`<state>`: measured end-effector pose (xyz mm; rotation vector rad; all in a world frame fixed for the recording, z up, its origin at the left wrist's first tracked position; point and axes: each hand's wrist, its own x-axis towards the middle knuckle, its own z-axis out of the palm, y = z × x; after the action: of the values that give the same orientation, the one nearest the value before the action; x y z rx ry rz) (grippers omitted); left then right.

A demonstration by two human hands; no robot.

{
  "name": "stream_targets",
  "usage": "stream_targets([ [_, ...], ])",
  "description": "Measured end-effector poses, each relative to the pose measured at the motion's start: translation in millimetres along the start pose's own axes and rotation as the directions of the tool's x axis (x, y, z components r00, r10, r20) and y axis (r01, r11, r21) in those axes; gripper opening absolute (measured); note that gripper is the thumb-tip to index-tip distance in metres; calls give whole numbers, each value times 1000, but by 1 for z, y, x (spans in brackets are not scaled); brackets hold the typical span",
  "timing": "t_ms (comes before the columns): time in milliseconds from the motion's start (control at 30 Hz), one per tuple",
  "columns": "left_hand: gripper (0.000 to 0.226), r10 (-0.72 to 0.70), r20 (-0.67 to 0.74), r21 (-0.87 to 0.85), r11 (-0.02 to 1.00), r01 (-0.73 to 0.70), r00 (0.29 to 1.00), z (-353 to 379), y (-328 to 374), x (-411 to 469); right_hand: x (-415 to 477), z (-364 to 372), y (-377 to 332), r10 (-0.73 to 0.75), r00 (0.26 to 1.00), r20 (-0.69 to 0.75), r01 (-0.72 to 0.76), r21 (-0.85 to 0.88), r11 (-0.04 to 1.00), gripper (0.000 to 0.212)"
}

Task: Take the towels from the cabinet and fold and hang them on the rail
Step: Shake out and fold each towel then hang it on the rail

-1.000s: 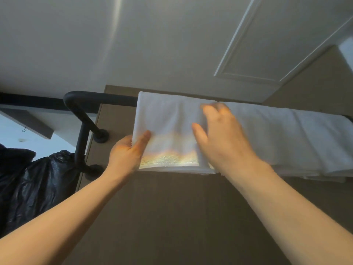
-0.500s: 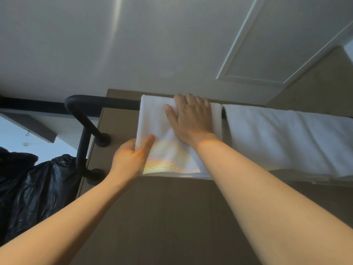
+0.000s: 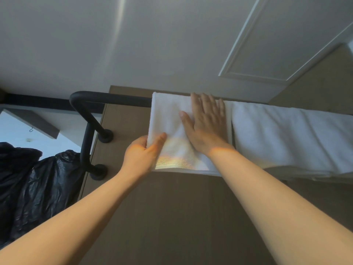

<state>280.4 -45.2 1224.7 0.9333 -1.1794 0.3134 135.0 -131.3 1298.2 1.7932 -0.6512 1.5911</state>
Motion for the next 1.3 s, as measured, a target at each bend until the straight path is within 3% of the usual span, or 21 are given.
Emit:
stream_targets([
  [233,31,-51,82,-14,999,52,995,-5,-4,-16,-100,7,1,-52,977,207,16,173,985,66],
  [333,46,-141,150,7,990,142,979,-12,-14,-33,-134,-3,-3,-33,983,183,-9,224,975,61],
  [433,60,-183,193,195,970,145,964,-24,-35,-66,-173,-14,-6,5,992,127,-35,230,973,47],
  [533,43,-97,307,472,879,-63,947,-37,-69,-117,-220,-17,-14,2,969,245,-71,272,960,39],
  [633,35,-83,455,574,788,-221,886,-48,-103,-183,-279,-14,-22,-7,880,474,-150,292,945,38],
  [833,37,-320,538,638,760,-128,780,-65,-146,-313,-414,-11,-42,8,609,793,-327,242,913,38],
  [1100,30,-647,399,741,645,186,650,-86,-155,-463,-554,-38,-47,-78,293,953,-443,208,872,39],
  [1300,29,-820,214,810,453,372,531,-91,-140,-538,-598,-44,-54,-219,189,957,-489,285,824,39],
])
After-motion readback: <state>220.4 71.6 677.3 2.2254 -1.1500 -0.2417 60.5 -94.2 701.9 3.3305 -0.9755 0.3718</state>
